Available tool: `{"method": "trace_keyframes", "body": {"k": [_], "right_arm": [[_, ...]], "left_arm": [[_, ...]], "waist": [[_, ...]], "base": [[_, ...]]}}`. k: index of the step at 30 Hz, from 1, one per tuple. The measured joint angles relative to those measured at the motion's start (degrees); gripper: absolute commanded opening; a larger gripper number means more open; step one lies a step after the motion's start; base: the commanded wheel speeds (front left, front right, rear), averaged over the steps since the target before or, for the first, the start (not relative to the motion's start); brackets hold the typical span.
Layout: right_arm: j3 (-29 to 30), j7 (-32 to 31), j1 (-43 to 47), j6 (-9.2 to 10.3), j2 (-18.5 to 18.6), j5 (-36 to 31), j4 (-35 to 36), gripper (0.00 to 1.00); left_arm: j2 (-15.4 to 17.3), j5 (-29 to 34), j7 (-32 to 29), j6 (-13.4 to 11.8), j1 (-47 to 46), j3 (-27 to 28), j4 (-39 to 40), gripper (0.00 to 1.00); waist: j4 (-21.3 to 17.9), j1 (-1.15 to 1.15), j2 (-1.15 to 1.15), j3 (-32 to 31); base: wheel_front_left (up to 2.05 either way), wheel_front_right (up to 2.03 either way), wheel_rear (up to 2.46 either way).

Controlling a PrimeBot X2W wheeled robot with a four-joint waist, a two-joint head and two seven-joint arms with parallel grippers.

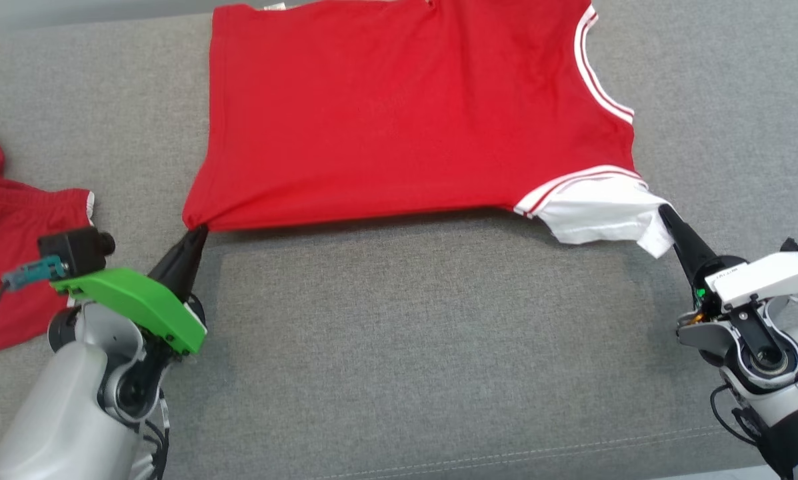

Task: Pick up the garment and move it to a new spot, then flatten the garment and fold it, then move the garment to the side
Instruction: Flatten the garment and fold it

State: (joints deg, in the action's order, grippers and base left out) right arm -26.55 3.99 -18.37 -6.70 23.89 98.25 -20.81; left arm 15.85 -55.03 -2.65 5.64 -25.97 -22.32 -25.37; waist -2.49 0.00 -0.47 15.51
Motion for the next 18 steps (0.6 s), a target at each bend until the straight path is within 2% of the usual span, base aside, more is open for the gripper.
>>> {"method": "trace_keyframes", "body": {"k": [6, 11, 18], "right_arm": [[0.3, 0.5, 4.9, -0.36, 0.5, 0.1, 0.4, 0.00], [0.7, 0.6, 8.3, -0.36, 1.1, 0.1, 4.4, 0.00], [0.7, 0.6, 16.3, -0.36, 3.6, 0.1, 5.3, 0.00]], "left_arm": [[0.3, 2.4, 2.7, 0.2, 6.7, -2.1, 0.3, 0.00], [1.2, 3.4, 4.4, 0.1, 11.4, -2.6, 1.2, 0.00], [1.3, 5.0, 4.8, -0.6, 16.8, -5.3, 3.0, 0.00]], "waist": [[0.2, 0.00, 0.00, -3.8], [0.4, 0.00, 0.00, -7.1], [1.0, 0.00, 0.00, -10.6]], "base": [[0.00, 0.00, 0.00], [0.00, 0.00, 0.00], [0.00, 0.00, 0.00]]}}
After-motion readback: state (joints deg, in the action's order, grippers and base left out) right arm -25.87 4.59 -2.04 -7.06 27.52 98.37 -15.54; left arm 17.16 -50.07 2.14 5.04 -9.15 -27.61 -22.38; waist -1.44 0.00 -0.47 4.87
